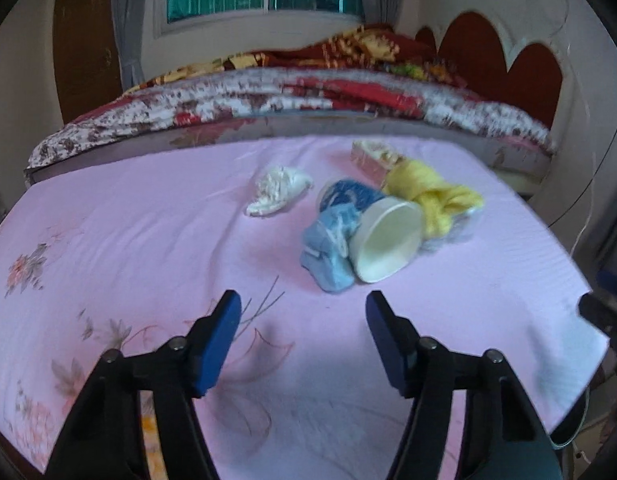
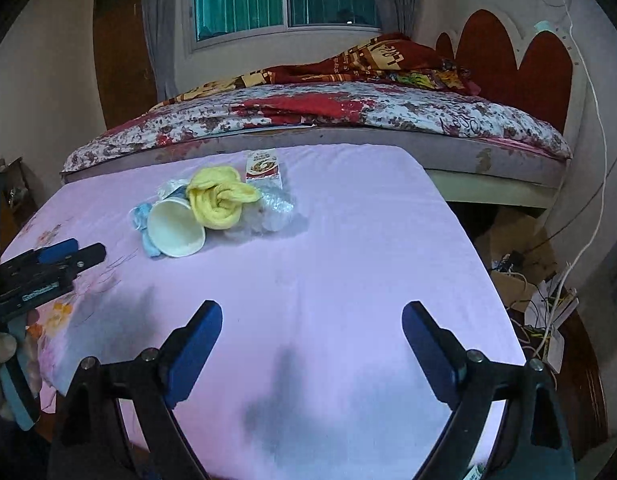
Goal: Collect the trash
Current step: 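Grasp the light-blue mask with the left gripper while the right gripper grasps the yellow cloth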
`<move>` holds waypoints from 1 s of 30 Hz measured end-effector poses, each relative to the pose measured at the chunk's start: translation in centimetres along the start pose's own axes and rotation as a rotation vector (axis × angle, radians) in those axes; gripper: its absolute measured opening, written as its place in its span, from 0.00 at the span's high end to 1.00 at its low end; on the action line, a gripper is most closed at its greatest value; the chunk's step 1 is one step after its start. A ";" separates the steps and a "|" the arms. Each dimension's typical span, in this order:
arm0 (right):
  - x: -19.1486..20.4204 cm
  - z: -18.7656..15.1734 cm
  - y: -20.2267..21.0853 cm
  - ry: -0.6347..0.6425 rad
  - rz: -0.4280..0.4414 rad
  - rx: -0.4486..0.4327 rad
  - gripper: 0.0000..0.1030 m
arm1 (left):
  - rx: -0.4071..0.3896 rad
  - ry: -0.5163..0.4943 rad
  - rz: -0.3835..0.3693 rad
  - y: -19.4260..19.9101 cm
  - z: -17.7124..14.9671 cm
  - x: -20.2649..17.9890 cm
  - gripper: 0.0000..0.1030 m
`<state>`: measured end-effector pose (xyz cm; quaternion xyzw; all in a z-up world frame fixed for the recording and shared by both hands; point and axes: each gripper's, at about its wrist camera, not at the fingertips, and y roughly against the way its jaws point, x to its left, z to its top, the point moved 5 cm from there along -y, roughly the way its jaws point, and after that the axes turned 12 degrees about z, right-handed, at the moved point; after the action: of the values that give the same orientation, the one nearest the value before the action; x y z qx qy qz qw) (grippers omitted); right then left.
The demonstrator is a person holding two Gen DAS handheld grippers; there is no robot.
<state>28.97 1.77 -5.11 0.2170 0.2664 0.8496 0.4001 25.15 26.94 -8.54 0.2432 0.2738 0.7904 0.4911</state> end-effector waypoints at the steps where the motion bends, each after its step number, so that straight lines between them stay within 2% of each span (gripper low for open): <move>1: -0.1 0.2 -0.5 0.003 0.001 0.005 0.10 | 0.008 -0.004 -0.004 -0.5 0.0 -0.1 0.40; 7: -1.0 1.5 -4.0 0.007 0.004 0.042 0.10 | 0.040 -0.053 -0.012 -3.6 1.0 -1.6 0.41; 14: -1.2 3.0 -7.1 0.010 0.023 0.057 0.10 | 0.071 -0.050 -0.031 -5.6 2.3 -2.3 0.42; 17: -1.0 3.7 -8.4 0.013 0.035 0.065 0.10 | 0.101 -0.041 -0.079 -6.6 2.6 -2.6 0.61; 22: -0.5 4.1 -9.3 0.018 0.046 0.071 0.10 | 0.099 0.001 -0.112 -5.3 1.9 -1.1 0.64; 27: -0.2 3.9 -9.4 0.016 0.053 0.071 0.10 | 0.085 0.025 -0.124 -3.4 1.2 0.9 0.56; 29: 0.1 3.7 -9.3 0.014 0.054 0.072 0.10 | 0.072 0.026 -0.109 -3.0 1.1 1.4 0.44; 30: 0.3 3.7 -9.1 0.013 0.057 0.070 0.10 | 0.068 0.028 -0.096 -2.7 0.8 1.8 0.30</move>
<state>36.10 7.93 -7.98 0.2329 0.2921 0.8521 0.3665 26.71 29.69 -9.51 0.2354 0.3186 0.7594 0.5161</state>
